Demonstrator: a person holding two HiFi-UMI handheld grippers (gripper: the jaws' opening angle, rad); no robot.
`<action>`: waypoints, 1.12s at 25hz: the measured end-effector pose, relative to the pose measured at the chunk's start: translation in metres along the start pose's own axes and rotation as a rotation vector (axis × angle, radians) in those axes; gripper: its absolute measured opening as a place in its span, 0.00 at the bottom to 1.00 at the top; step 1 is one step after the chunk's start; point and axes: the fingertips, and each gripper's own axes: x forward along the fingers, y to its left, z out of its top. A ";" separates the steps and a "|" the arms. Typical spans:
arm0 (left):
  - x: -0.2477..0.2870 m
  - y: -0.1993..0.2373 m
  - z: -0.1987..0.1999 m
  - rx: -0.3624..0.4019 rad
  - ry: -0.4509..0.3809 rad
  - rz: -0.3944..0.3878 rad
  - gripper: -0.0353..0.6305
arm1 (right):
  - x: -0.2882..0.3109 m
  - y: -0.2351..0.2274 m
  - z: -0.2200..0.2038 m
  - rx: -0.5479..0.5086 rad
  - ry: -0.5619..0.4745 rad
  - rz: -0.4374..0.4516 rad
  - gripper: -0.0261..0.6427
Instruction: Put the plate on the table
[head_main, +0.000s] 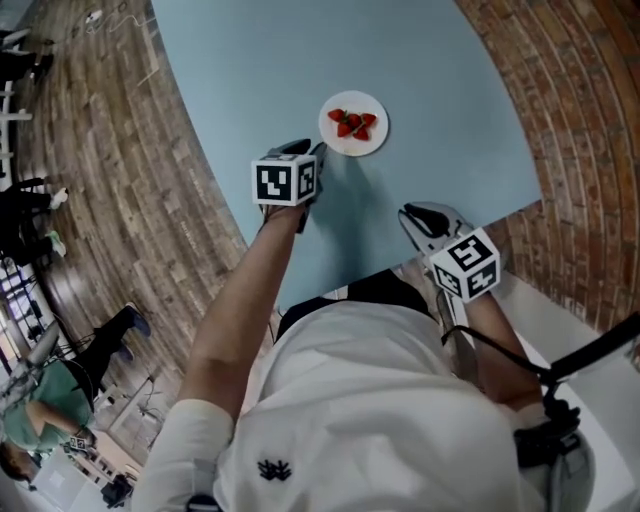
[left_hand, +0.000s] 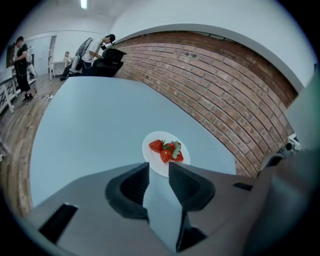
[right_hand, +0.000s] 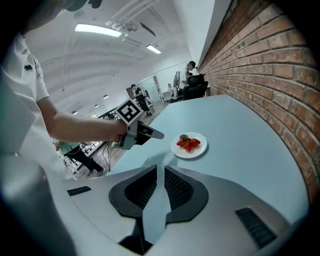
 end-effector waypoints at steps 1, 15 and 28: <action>-0.011 -0.004 -0.003 0.013 -0.004 -0.013 0.22 | 0.000 0.006 0.002 -0.008 -0.005 -0.003 0.11; -0.226 -0.045 -0.071 0.149 -0.181 -0.198 0.21 | -0.007 0.132 0.014 -0.168 -0.048 -0.091 0.11; -0.388 -0.072 -0.169 0.162 -0.354 -0.451 0.06 | -0.035 0.269 -0.007 -0.253 -0.106 -0.146 0.11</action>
